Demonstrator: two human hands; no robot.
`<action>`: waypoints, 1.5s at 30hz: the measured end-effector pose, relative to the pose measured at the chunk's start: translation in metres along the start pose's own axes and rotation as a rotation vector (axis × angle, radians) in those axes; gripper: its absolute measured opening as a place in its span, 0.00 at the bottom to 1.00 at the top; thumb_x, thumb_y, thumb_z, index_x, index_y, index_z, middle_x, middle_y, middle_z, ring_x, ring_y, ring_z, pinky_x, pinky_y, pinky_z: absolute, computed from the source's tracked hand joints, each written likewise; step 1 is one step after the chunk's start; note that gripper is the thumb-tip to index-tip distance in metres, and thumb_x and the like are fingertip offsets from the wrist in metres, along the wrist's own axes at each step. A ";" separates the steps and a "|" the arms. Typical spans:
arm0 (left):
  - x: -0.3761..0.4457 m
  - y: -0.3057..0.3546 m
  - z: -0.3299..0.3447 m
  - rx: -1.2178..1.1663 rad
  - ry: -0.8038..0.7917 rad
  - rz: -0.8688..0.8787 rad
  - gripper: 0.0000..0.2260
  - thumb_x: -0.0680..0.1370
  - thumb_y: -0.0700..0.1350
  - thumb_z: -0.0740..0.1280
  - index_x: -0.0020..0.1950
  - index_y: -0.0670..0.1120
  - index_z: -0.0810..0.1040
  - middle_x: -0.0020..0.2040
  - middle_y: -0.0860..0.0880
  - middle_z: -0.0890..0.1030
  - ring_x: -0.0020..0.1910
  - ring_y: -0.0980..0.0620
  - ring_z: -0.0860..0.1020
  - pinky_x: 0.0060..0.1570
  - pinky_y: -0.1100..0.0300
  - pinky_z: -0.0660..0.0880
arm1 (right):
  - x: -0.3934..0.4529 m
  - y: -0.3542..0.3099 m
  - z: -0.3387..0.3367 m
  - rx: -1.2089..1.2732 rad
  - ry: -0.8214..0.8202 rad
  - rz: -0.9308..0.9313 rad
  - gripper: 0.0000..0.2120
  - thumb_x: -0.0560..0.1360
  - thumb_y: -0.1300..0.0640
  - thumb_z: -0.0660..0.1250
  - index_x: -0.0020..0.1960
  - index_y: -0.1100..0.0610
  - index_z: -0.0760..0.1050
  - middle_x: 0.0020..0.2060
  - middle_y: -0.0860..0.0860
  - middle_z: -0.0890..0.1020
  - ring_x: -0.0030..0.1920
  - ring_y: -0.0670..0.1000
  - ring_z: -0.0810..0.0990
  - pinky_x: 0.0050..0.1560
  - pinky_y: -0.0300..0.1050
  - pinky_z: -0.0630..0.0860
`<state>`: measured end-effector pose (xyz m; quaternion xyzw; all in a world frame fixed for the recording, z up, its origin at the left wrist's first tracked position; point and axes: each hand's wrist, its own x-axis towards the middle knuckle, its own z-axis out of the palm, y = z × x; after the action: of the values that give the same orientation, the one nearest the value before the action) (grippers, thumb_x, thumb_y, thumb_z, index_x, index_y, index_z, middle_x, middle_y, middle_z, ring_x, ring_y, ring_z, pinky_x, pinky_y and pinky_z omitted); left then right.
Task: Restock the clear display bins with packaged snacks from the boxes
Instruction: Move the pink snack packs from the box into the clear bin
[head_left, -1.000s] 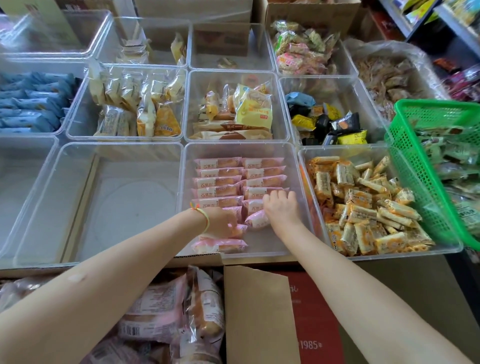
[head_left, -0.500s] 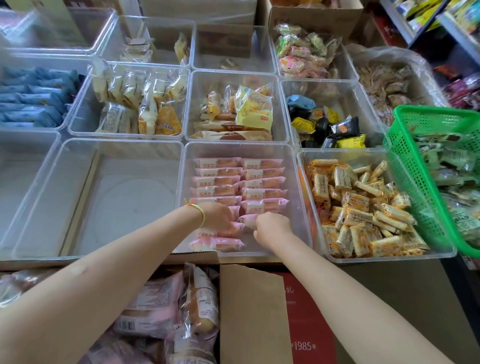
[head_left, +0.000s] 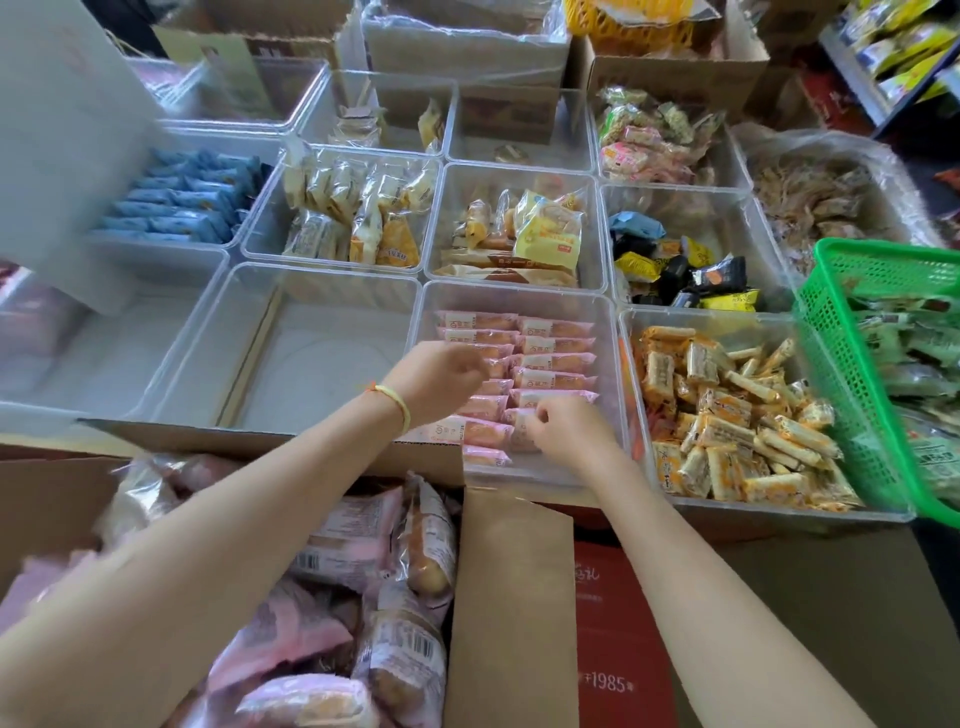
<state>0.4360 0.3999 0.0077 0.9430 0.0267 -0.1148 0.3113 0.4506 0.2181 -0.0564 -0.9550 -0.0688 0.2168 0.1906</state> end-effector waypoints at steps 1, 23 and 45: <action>-0.013 0.000 -0.005 -0.071 0.094 0.002 0.11 0.77 0.40 0.63 0.50 0.48 0.85 0.41 0.52 0.81 0.41 0.49 0.78 0.43 0.61 0.73 | -0.011 -0.007 -0.006 0.105 0.040 -0.016 0.20 0.80 0.52 0.61 0.30 0.54 0.66 0.29 0.48 0.72 0.33 0.51 0.72 0.31 0.44 0.63; -0.222 -0.182 -0.047 -0.319 0.177 -0.065 0.08 0.76 0.45 0.66 0.41 0.51 0.84 0.34 0.57 0.80 0.34 0.55 0.77 0.39 0.60 0.75 | -0.174 -0.212 0.153 0.031 -0.494 -0.118 0.45 0.71 0.38 0.71 0.80 0.51 0.54 0.75 0.54 0.67 0.71 0.57 0.70 0.67 0.54 0.72; -0.243 -0.232 -0.054 -0.309 0.479 0.029 0.05 0.75 0.42 0.68 0.43 0.48 0.84 0.46 0.54 0.78 0.48 0.55 0.73 0.47 0.63 0.68 | -0.175 -0.212 0.117 -0.257 0.048 0.008 0.16 0.80 0.40 0.56 0.59 0.46 0.76 0.57 0.50 0.78 0.63 0.56 0.73 0.65 0.55 0.65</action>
<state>0.1825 0.6235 -0.0280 0.8848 0.1031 0.1212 0.4380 0.2319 0.4141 -0.0032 -0.9767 -0.0875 0.1840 0.0675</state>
